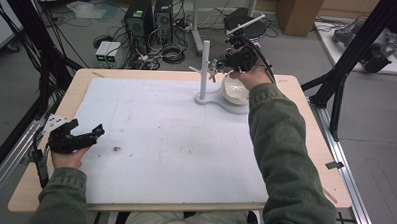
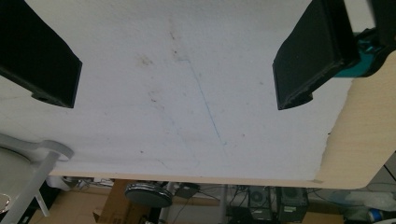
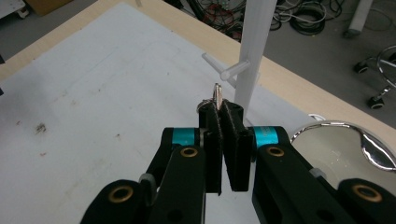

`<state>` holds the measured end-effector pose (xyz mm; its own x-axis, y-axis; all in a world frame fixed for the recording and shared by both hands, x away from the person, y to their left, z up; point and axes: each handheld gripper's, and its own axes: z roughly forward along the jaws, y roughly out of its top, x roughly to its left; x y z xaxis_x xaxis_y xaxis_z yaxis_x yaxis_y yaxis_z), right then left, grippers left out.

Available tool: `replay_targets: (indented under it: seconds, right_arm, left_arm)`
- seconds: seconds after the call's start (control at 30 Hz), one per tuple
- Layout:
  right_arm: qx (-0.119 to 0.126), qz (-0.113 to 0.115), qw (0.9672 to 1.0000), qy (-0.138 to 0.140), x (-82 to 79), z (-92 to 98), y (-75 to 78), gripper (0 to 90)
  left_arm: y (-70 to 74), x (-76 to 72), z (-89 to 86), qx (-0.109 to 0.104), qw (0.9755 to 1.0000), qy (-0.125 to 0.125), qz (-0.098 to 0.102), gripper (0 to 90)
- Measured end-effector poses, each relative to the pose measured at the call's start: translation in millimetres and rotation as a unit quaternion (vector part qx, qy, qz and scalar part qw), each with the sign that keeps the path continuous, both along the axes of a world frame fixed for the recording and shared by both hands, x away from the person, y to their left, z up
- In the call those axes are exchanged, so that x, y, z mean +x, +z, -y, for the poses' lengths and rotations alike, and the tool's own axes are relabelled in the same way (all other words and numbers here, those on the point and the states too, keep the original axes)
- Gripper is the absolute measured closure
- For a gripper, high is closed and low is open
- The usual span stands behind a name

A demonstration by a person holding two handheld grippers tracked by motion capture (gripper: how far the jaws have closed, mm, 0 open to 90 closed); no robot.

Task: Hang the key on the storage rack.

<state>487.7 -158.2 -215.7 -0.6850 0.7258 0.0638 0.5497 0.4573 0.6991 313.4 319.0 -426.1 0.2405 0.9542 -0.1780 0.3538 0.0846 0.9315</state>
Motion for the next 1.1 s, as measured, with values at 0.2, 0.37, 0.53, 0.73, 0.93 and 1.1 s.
replay_targets:
  seconds: [0.2,0.37,0.53,0.73,0.93,1.1]
  right_arm:
    - [-0.009,0.003,0.9999,-0.008,5.8,-6.3,0.0,86.9]
    - [-0.007,0.004,0.9999,-0.015,13.0,-7.8,-0.3,86.9]
    - [-0.008,0.007,0.9998,-0.015,19.7,-11.5,0.8,86.9]
    - [-0.019,-0.001,0.9997,-0.015,25.2,-16.1,-4.4,86.9]
    - [-0.012,0.002,0.9998,-0.017,27.5,-17.3,-4.9,86.9]
    - [-0.014,-0.002,0.9997,-0.018,31.4,-18.1,-5.1,86.9]
  left_arm:
    - [0.0,0.0,-0.9,-0.001,1.0000,0.002,0.002,1.8]
    - [-0.5,0.3,-2.1,-0.004,1.0000,0.001,0.002,1.8]
    - [-1.7,1.5,-3.5,-0.007,1.0000,0.001,-0.001,1.8]
    - [-2.0,-0.6,-5.9,-0.008,1.0000,0.002,0.000,1.8]
    - [-2.4,-0.7,-7.4,-0.010,0.9999,0.006,0.000,1.8]
    - [-2.6,-0.4,-7.5,-0.013,0.9999,0.005,-0.001,1.8]
